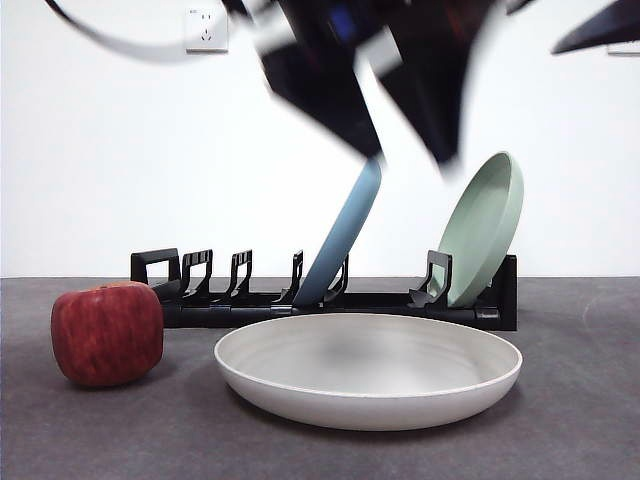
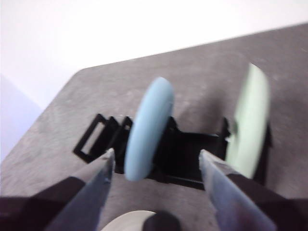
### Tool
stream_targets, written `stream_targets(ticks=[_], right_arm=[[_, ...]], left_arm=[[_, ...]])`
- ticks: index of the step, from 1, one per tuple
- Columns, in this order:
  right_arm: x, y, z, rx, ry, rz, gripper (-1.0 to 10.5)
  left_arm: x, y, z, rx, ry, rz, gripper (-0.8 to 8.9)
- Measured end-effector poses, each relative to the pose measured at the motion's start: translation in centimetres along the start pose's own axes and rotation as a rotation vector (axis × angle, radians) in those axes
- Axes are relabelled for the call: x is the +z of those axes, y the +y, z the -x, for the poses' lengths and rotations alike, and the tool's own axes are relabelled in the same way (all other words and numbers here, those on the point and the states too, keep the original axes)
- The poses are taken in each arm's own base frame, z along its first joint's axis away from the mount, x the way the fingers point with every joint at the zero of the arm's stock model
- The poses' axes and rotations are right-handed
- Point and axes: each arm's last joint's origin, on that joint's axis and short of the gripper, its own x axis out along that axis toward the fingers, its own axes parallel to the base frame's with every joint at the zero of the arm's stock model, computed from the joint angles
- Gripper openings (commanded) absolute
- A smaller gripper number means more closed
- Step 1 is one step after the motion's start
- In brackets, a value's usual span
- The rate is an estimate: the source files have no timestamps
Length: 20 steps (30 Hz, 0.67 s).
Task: Take the yellow plate from the plate rack,put the plate on the table,take the apple from the table,put the apple in the plate
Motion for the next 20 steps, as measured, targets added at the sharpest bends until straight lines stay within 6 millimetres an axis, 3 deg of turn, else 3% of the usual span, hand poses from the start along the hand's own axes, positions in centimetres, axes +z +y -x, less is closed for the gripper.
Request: stream_targets(ticks=[5, 11, 16, 20], right_arm=[[0.3, 2.9, -0.6, 0.112, 0.013, 0.063, 3.9], [0.6, 7.0, -2.4, 0.24, 0.106, 0.158, 3.9], [-0.2, 11.2, -5.4, 0.284, 0.223, 0.29, 4.5], [-1.2, 14.3, -8.2, 0.313, 0.277, 0.39, 4.5]], left_arm=[[0.5, 5.4, 7.0, 0.153, -0.19, 0.144, 3.42], [-1.9, 11.1, 15.2, 0.367, -0.344, 0.321, 3.42], [-5.4, 13.3, 21.1, 0.539, -0.411, 0.434, 3.42], [-8.0, 13.3, 24.4, 0.658, -0.427, 0.498, 3.42]])
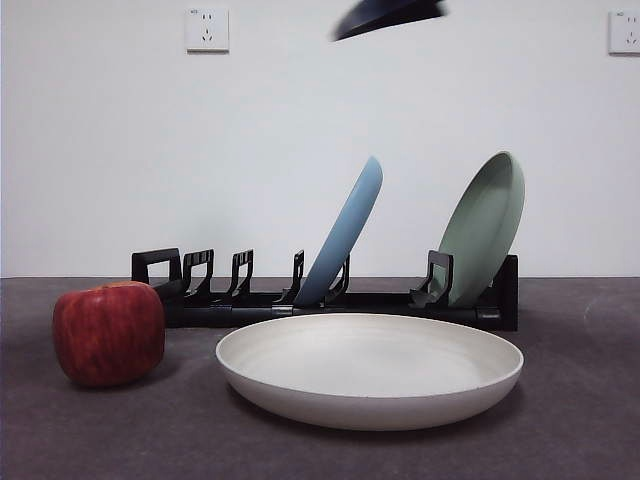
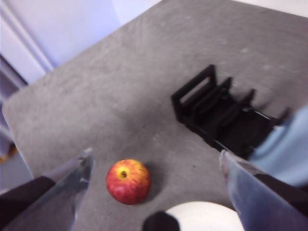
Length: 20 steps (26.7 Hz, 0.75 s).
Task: Take the yellow plate from the plate rack,put the plate on the table,take the apple from the table,put the apple in the plate
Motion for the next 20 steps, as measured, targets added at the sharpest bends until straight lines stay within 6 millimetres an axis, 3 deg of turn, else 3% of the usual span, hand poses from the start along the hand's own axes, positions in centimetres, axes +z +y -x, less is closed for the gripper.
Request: stream_targets(ticks=[7, 10, 14, 20], right_arm=[[-0.3, 3.2, -7.3, 0.035, 0.12, 0.133, 4.5], [-1.6, 4.6, -12.4, 0.063, 0.205, 0.188, 4.5], [-4.7, 5.1, -17.8, 0.085, 0.3, 0.223, 4.5], [-9.7, 4.4, -22.2, 0.08, 0.452, 0.221, 4.4]], left_arm=[[-1.4, 2.8, 5.2, 0.191, -0.055, 0.037, 3.42], [-2.6, 3.5, 7.5, 0.213, -0.05, 0.042, 3.42], [-3.7, 3.7, 8.2, 0.223, 0.018, 0.03, 3.42], [-4.0, 3.7, 8.2, 0.224, 0.046, 0.038, 3.42]])
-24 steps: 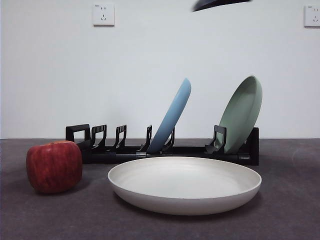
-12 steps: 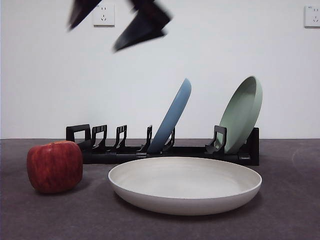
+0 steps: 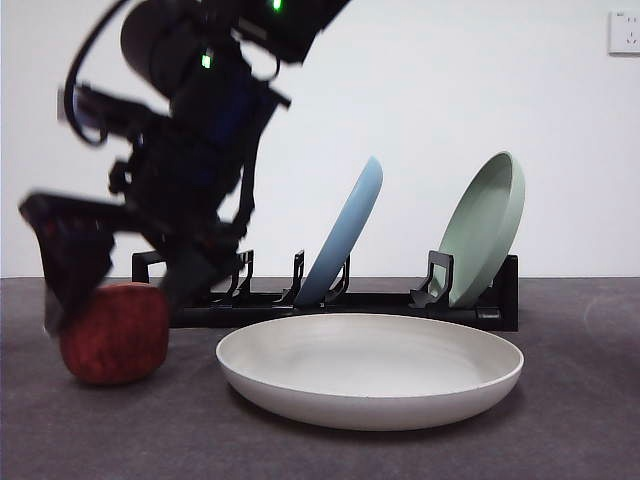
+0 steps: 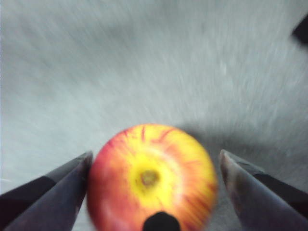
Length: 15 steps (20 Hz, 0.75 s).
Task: Take the yellow plate from the plate rack,put the plate on the table,take the apple from the table,put the apple in the plate
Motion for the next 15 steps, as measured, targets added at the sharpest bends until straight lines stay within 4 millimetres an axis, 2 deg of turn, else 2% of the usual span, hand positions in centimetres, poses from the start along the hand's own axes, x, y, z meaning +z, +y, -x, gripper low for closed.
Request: stream_targets(ticks=[1, 4, 5, 9, 11, 15], right_arm=[[-0.4, -0.1, -0.6, 0.001, 0.017, -0.002, 4.0], [-0.9, 0.1, -1.5, -0.007, 0.046, 0.0, 0.4], [-0.8, 0.2, -1.5, -0.006, 0.042, 0.002, -0.2], [-0.4, 0.4, -0.7, -0.007, 0.029, 0.008, -0.1], [0.6, 0.3, 1.7, -0.017, -0.008, 0.008, -0.1], [2.8, -0.3, 10.4, -0.054, -0.143, 0.001, -0.1]], left_arm=[[0.0, 0.0, 0.0, 0.0, 0.0, 0.0, 3.42], [0.0, 0.0, 0.0, 0.0, 0.0, 0.0, 3.42], [0.0, 0.0, 0.0, 0.0, 0.0, 0.0, 3.42], [0.0, 0.0, 0.0, -0.001, 0.0, 0.0, 3.42], [0.0, 0.0, 0.0, -0.004, -0.001, 0.001, 3.42], [0.7, -0.4, -0.4, -0.06, -0.035, 0.019, 3.42]])
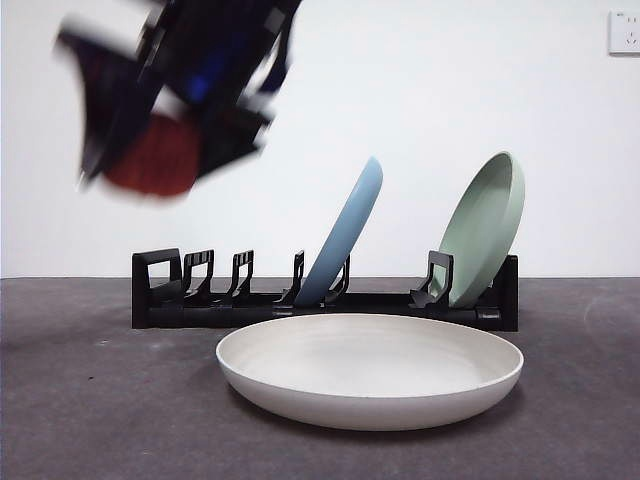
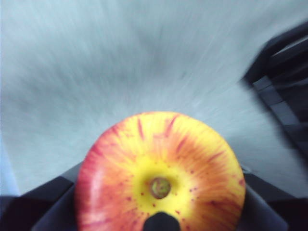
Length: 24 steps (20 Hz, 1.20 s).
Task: Take the yellow plate from the plate rack,put the plate on the table,take the apple from the table,put the apple in the plate
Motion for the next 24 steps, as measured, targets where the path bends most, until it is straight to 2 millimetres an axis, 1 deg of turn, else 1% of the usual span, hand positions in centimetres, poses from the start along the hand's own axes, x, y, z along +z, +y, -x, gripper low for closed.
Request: stream_targets(ticks=[2, 3, 4, 5, 7, 9, 11, 13, 15, 16, 18, 24], right_arm=[[0.5, -1.2, 4.2, -0.032, -0.019, -0.026, -0.1], [0.4, -2.1, 6.4, -0.053, -0.016, -0.047, -0.1], [0.1, -2.7, 8.2, -0.07, -0.008, -0.066, -0.1], [-0.3, -3.5, 10.4, -0.092, 0.005, -0.092, -0.1], [-1.4, -4.6, 14.1, -0.136, 0.038, -0.143, -0.1], [-2.8, -5.4, 16.8, -0.164, 0.09, -0.199, -0.1], [-4.1, -6.1, 18.1, -0.18, 0.167, -0.271, -0.1], [-5.1, -6.7, 18.3, -0.187, 0.246, -0.341, -0.1], [-5.2, -6.9, 17.7, -0.187, 0.25, -0.362, -0.1], [-5.3, -6.9, 17.0, -0.184, 0.243, -0.367, -0.1], [-5.7, -6.9, 14.7, -0.172, 0.24, -0.369, -0.1], [-8.0, -6.5, 5.8, -0.119, 0.318, -0.354, -0.1]], left_arm=[[0.6, -0.5, -0.7, -0.04, -0.013, 0.006, 3.42], [0.8, -0.8, -1.2, -0.06, -0.009, 0.005, 3.42], [1.0, -1.1, -1.7, -0.077, -0.006, 0.004, 3.42], [1.3, -1.4, -2.3, -0.101, -0.004, 0.004, 3.42], [1.7, -2.1, -3.4, -0.136, 0.013, -0.002, 3.42], [2.1, -2.8, -4.7, -0.163, 0.027, -0.007, 3.42], [2.2, -3.4, -5.8, -0.197, 0.052, -0.015, 3.42], [2.3, -4.0, -6.8, -0.232, 0.081, -0.023, 3.42], [2.3, -4.4, -7.6, -0.249, 0.105, -0.029, 3.42], [2.3, -4.6, -8.0, -0.251, 0.118, -0.033, 3.42], [2.3, -4.7, -8.2, -0.251, 0.125, -0.035, 3.42], [2.3, -4.7, -8.2, -0.251, 0.122, -0.035, 3.42]])
